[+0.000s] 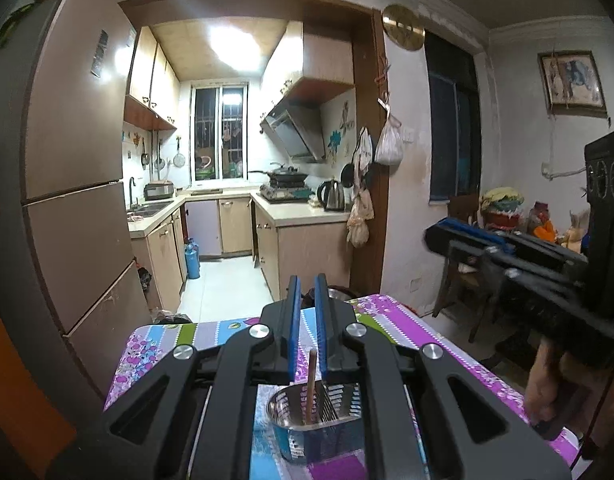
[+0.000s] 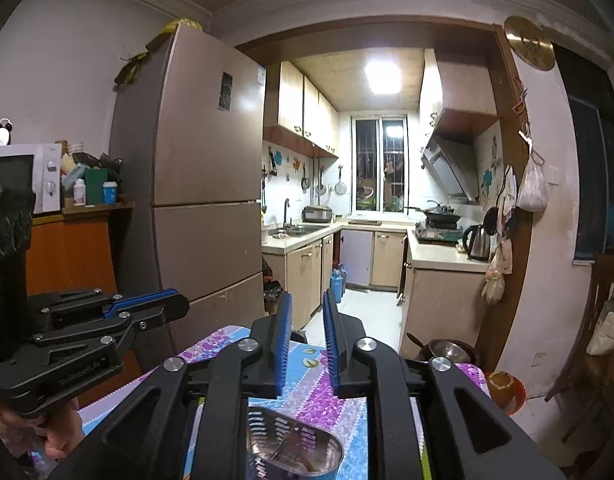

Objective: Organize utensils
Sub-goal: 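Return the left gripper to the chopsticks and close on one while the right gripper grasps another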

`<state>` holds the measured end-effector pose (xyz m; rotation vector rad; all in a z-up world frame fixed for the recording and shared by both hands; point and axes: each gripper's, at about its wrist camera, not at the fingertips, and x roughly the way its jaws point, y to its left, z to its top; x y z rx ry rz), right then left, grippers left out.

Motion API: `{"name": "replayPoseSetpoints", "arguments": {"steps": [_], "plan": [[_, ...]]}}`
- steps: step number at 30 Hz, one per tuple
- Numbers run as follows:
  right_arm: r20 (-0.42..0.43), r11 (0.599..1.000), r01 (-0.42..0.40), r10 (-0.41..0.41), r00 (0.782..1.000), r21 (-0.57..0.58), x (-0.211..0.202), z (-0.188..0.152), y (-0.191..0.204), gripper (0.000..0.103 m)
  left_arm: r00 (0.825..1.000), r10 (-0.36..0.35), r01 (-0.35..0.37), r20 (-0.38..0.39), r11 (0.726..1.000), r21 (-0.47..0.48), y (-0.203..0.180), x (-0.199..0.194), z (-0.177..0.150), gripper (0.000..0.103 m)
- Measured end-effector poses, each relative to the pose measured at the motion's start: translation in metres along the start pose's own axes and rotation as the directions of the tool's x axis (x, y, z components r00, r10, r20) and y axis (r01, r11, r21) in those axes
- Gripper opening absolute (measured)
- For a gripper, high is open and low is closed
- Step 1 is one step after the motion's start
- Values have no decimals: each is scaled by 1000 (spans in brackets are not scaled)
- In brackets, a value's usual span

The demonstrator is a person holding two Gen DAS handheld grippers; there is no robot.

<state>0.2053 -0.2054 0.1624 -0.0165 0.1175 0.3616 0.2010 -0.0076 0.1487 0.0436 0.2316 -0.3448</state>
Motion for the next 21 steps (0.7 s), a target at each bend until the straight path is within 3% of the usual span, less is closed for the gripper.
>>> {"name": "replayPoseSetpoints", "arguments": {"steps": [2, 4, 5, 8, 11, 14, 17, 21], "plan": [[25, 1000, -14, 14, 1000, 1, -42, -9, 10, 35, 1000, -4, 4, 9, 1000, 7, -3, -22, -9, 17], [43, 999, -33, 34, 999, -7, -83, -29, 21, 42, 999, -4, 3, 34, 1000, 26, -5, -57, -33, 38], [54, 999, -31, 32, 998, -17, -106, -46, 28, 43, 999, -8, 7, 38, 1000, 31, -7, -78, -53, 40], [43, 1000, -24, 24, 999, -10, -156, -97, 40, 43, 1000, -16, 15, 24, 999, 42, -13, -117, -103, 41], [-45, 998, 23, -20, 999, 56, -198, -175, 50, 43, 999, 18, -17, -32, 998, 53, -26, -148, -178, 41], [-148, 992, 56, -39, 988, 112, -210, -234, 61, 41, 991, 34, -26, -127, 998, 65, -45, -157, -241, 41], [-221, 993, 79, -57, 974, 92, -210, -280, 85, 37, 981, 26, -15, -192, 998, 62, -63, -157, -282, 41], [-263, 994, 92, -74, 962, 59, -201, -311, 107, 36, 983, 27, -10, -181, 995, 97, -83, -161, -303, 41]]}}
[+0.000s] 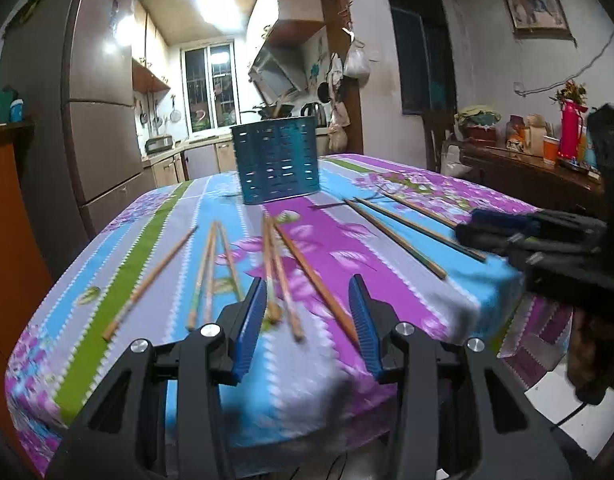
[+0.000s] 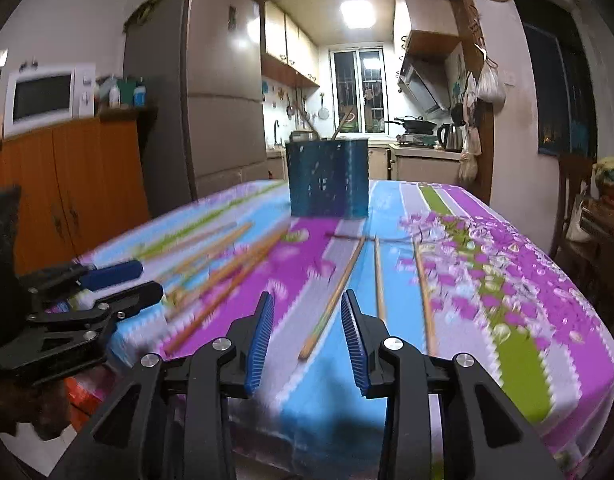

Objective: Organize utensils
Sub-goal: 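Return the left gripper to the chopsticks and close on one while the right gripper grasps another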

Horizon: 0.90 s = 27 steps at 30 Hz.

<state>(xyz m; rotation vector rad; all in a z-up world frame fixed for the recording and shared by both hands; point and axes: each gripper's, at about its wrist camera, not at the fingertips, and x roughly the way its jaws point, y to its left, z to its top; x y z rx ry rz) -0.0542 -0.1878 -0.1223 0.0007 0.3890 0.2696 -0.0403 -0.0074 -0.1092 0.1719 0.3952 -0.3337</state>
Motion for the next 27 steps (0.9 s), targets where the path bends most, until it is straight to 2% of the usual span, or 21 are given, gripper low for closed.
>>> {"name": "replayPoseSetpoints", "arguments": {"steps": [4, 9, 15, 21, 27], "plan": [[-2, 998, 54, -54, 999, -33, 6, -10, 6, 35, 1000, 2, -2, -23, 1000, 5, -8, 5, -14, 41], [-26, 998, 63, -63, 998, -5, 17, -16, -1, 33, 999, 20, -19, -31, 999, 32, -16, 11, -26, 40], [-32, 997, 76, -76, 997, -7, 26, -10, 4, 28, 1000, 16, -15, -23, 1000, 23, -18, 11, -30, 31], [-83, 996, 85, -83, 993, 21, 37, -10, 1, 14, 1000, -9, 9, -26, 1000, 8, -25, 10, -30, 12], [-96, 994, 105, -101, 990, 31, 36, -10, 2, 11, 999, -6, 6, -33, 1000, -4, -24, 9, -30, 12]]}}
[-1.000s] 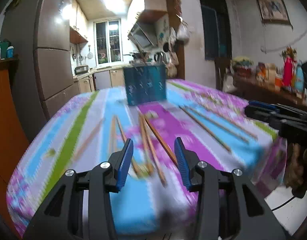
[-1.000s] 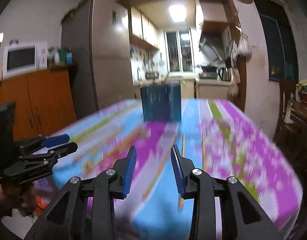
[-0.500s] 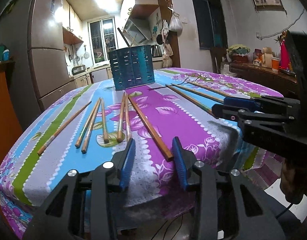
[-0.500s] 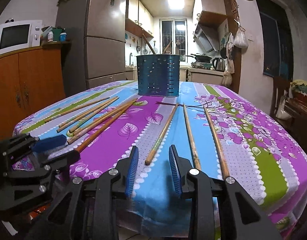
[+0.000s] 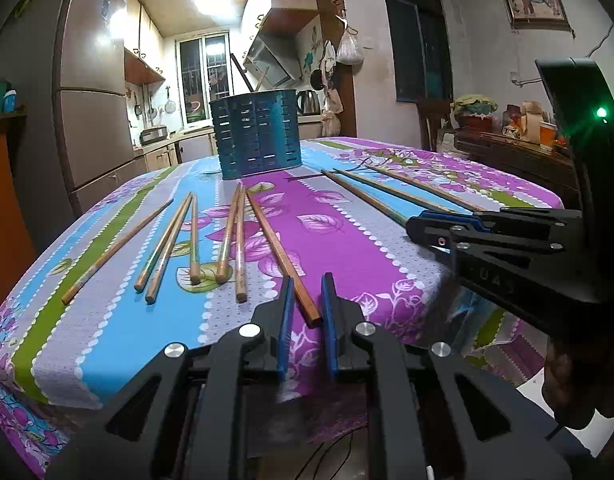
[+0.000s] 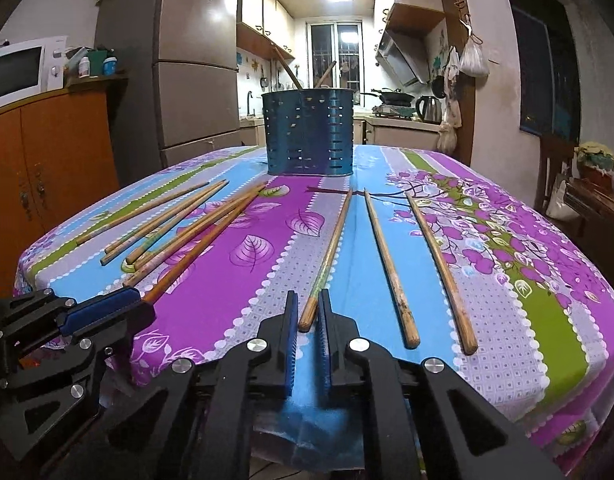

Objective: Organize utensils
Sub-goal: 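Return the left gripper to the chopsticks and close on one while the right gripper grasps another, then lift both chopsticks over the teal holder and open both grippers to drop them in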

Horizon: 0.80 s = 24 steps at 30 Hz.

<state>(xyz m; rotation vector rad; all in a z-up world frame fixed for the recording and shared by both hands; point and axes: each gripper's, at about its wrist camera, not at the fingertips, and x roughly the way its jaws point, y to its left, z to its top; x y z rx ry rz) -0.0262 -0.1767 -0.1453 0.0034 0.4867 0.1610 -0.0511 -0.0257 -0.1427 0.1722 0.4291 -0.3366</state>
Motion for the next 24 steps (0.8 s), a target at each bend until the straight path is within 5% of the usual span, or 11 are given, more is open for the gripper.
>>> {"name": "replayPoseSetpoints", "arguments": {"steps": [24], "plan": [[60, 1000, 23, -25, 998, 21, -16, -6, 1, 8, 999, 25, -24, 33, 1000, -11, -3, -10, -4, 6]]}}
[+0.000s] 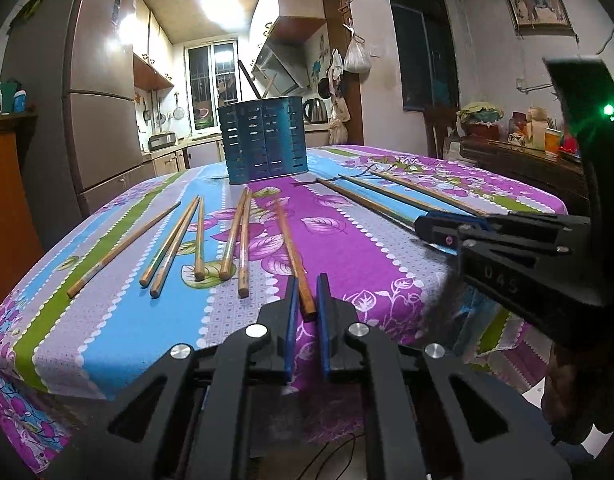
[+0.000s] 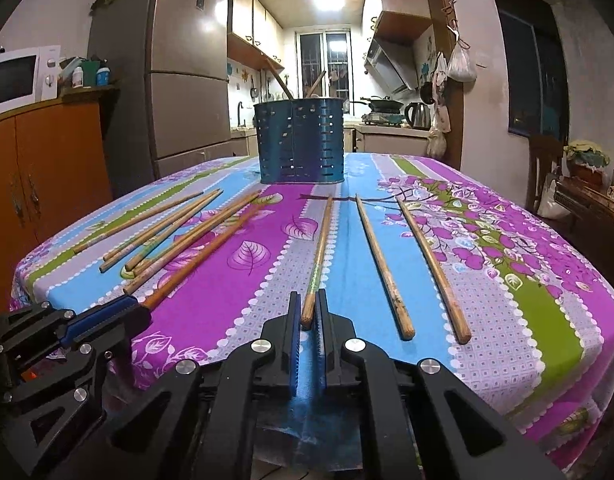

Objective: Organize utensils
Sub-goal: 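Lift both chopsticks over the teal holder and open both grippers to drop them in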

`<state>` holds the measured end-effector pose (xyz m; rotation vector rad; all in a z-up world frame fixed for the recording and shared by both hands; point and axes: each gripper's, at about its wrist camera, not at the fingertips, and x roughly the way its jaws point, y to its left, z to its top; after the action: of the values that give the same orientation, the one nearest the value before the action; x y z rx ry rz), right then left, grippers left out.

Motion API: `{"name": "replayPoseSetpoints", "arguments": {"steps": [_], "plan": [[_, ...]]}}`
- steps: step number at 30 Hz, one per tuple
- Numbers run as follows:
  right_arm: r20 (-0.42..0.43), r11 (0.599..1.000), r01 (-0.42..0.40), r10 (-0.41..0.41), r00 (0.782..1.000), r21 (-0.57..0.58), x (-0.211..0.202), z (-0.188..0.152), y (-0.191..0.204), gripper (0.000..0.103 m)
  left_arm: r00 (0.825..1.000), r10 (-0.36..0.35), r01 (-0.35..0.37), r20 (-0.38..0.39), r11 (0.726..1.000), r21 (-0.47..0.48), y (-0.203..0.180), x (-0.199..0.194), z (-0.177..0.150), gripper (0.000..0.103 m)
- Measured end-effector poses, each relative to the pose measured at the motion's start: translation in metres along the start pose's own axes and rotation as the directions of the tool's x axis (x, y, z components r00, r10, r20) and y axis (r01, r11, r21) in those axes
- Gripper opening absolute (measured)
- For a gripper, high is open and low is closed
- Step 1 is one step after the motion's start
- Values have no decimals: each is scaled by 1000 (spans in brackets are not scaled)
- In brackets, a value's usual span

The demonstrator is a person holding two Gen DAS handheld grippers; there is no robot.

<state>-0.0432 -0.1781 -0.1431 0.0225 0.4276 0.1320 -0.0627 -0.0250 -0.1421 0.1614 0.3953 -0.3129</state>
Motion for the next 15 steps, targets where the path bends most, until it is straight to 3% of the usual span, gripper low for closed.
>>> {"name": "replayPoseSetpoints", "arguments": {"steps": [7, 15], "plan": [[71, 999, 3, 0, 997, -39, -22, 16, 3, 7, 998, 12, -13, 68, 1000, 14, 0, -15, 17, 5], [181, 995, 5, 13, 983, -96, -48, 49, 3, 7, 982, 49, -52, 183, 999, 11, 7, -28, 59, 5]]}}
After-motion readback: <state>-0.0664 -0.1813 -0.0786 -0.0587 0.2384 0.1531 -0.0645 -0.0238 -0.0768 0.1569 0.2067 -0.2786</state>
